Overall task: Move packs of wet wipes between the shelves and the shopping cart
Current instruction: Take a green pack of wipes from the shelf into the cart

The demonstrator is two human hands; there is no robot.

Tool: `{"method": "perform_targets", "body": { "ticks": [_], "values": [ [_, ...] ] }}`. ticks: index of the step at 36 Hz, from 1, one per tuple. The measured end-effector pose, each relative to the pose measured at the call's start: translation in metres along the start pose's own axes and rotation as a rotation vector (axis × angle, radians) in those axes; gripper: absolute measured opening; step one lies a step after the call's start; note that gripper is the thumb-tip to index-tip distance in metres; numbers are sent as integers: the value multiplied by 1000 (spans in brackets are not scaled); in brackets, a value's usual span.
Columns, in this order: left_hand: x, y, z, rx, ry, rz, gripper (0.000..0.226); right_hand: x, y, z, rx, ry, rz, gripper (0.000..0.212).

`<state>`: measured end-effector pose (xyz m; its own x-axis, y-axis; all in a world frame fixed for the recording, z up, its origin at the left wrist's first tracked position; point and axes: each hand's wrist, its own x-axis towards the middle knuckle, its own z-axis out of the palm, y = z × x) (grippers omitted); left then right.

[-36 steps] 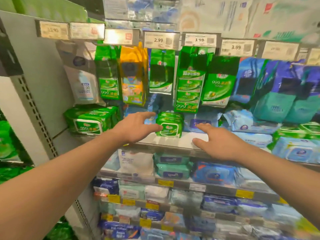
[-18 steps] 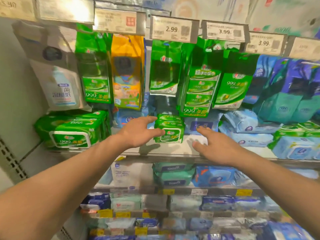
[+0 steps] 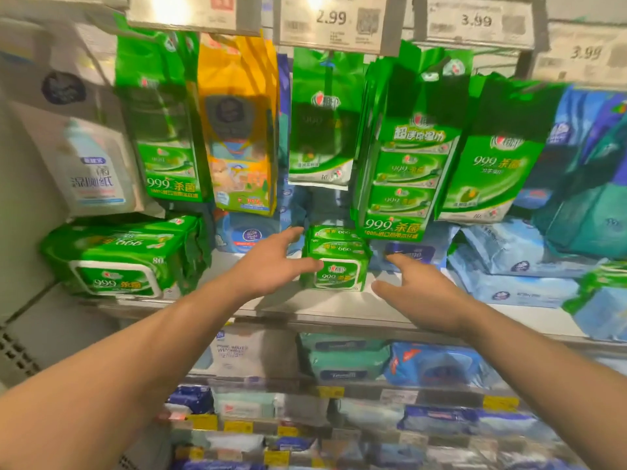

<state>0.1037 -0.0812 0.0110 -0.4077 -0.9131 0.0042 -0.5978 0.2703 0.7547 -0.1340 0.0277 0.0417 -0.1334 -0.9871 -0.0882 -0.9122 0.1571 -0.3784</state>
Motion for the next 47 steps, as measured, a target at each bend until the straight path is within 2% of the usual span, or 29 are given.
{"method": "perform_targets", "body": {
  "ticks": [3,5,8,11,13,17,21,25,29,33,36,39,42,44,47],
  "values": [
    [4,-1,5,-25,14,3,101,7,4,2,9,2,-19,62],
    [4,-1,6,-49,24,-7,108,13,0,6,-1,23,-63,61],
    [-5,-4,2,-86,56,-17,115,22,-13,19,-47,82,-223,60],
    [-18,-15,-9,-91,120,-27,90,34,-31,34,-73,120,-353,62],
    [-30,-22,-19,-72,164,-35,87,43,-46,41,-84,131,-414,62],
    [-55,-33,-44,-58,231,-26,77,52,-79,56,-38,77,-473,64],
    [-83,-42,-72,-49,323,-5,89,57,-111,70,-40,20,-545,66],
    [-109,-55,-98,-129,428,12,81,64,-142,84,-28,-8,-595,74],
    [-128,-70,-116,-215,610,8,60,68,-174,95,58,-50,-580,80],
    [-135,-87,-129,-248,849,-35,44,78,-200,107,191,-138,-511,104],
    [-132,-103,-134,-271,987,-109,49,89,-214,116,321,-200,-456,124],
    [-123,-117,-135,-272,1001,-192,59,100,-223,123,416,-211,-427,135],
    [-115,-121,-132,-252,1010,-244,60,111,-231,131,471,-183,-418,132],
    [-111,-126,-129,-237,1034,-253,61,118,-236,138,486,-181,-402,142],
    [-106,-133,-125,-265,1075,-312,40,127,-239,148,531,-158,-408,141]
  ]
}}
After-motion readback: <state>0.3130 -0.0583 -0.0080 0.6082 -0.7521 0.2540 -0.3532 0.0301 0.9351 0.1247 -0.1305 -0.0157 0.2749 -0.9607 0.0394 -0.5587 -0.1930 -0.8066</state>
